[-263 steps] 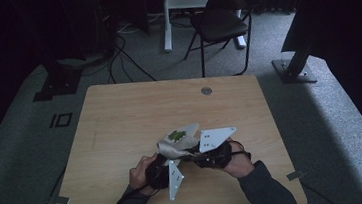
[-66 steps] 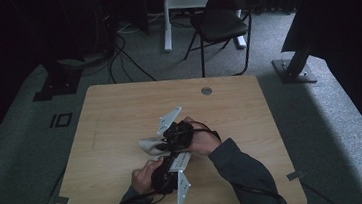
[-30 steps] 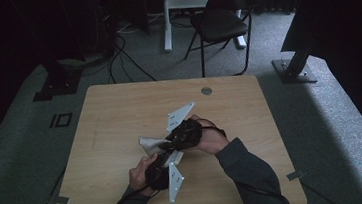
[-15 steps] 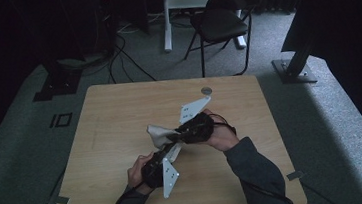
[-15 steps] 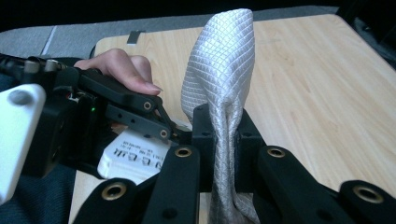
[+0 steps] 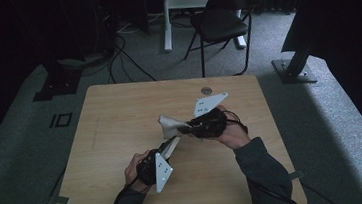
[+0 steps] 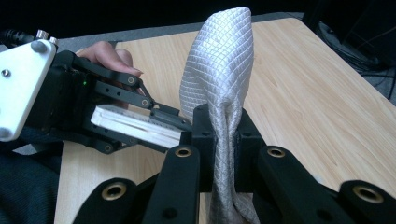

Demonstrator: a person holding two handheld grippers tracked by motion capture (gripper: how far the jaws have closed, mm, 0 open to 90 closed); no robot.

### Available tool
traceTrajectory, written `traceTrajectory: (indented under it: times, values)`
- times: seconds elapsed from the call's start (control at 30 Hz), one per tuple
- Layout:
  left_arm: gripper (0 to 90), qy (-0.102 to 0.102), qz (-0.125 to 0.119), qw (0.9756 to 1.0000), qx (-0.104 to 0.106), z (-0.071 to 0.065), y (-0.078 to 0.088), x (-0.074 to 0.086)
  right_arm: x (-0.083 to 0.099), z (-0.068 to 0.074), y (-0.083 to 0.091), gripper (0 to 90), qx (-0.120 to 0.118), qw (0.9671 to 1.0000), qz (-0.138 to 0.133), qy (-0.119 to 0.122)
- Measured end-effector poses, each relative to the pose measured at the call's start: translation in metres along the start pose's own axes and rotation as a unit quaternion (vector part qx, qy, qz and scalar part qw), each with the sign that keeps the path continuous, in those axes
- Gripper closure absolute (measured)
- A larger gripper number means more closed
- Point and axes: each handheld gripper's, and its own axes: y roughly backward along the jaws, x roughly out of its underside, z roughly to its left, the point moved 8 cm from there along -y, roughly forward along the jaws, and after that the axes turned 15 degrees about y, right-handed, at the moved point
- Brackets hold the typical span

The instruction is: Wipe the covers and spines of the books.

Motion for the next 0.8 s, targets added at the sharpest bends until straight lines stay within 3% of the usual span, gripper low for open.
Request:
traceTrajectory:
  times: [0.57,0.8]
  values:
    - [78.3,0.058,-0.004,0.9982,0.012,0.012,0.0,0.002,0.017,-0.005,0.012,83.2,0.019,0.9995,-0.007,-0.025]
    - [78.3,0.078,-0.003,0.9968,0.018,0.016,-0.001,0.003,0.034,-0.011,0.02,83.1,0.039,0.998,-0.004,-0.05]
